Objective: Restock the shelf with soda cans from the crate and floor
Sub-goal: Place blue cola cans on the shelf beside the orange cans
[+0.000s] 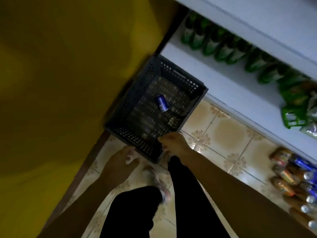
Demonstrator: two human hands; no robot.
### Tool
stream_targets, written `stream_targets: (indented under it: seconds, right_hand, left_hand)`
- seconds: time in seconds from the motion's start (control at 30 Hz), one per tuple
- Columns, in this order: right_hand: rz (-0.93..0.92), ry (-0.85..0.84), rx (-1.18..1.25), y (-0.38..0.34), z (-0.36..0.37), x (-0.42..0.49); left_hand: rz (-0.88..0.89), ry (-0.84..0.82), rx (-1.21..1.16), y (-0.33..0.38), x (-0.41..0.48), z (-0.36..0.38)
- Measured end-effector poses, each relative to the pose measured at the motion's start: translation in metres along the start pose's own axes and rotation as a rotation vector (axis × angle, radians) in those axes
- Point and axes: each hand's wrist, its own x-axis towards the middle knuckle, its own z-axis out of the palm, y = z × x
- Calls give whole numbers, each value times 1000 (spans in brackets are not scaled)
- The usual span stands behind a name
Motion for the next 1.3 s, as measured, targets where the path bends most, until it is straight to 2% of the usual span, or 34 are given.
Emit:
stream_targets:
  seconds: [0.1, 0.17, 0.27, 0.47, 0.6, 0.67, 0.77, 0.93, 1.07, 1.2, 1.3]
  right_hand:
    - [143, -46, 165, -7, 2, 86]
    - [189, -4, 238, -3, 1, 150]
    - [215, 125, 332, 13, 5, 242]
    - [179, 223, 480, 45, 23, 408]
    - [283, 309, 768, 43, 22, 466]
    - [286, 330, 820, 42, 20, 478]
    - [305, 368, 851, 39, 19, 469]
    - [330, 468, 656, 15, 29, 393]
    - [302, 352, 633, -11, 24, 286]
    - [185, 248, 506, -40, 10, 160]
    - [190, 216, 518, -58, -4, 70]
  left_hand:
    - [-49, 3, -167, 2, 95, 6]
    - [-57, 17, -247, 0, 167, 18]
    - [12, 36, -210, -5, 280, 41]
    - [175, 115, -35, -8, 483, 70]
    - [167, 95, -51, 0, 556, 79]
    - [149, 61, -65, 4, 569, 82]
    - [94, 62, -253, 6, 561, 84]
    - [-169, 148, -648, 6, 487, 66]
    - [-276, 227, -770, 25, 385, 31]
    - [-359, 318, -880, 55, 266, -4]
    - [-365, 395, -918, 78, 181, -16]
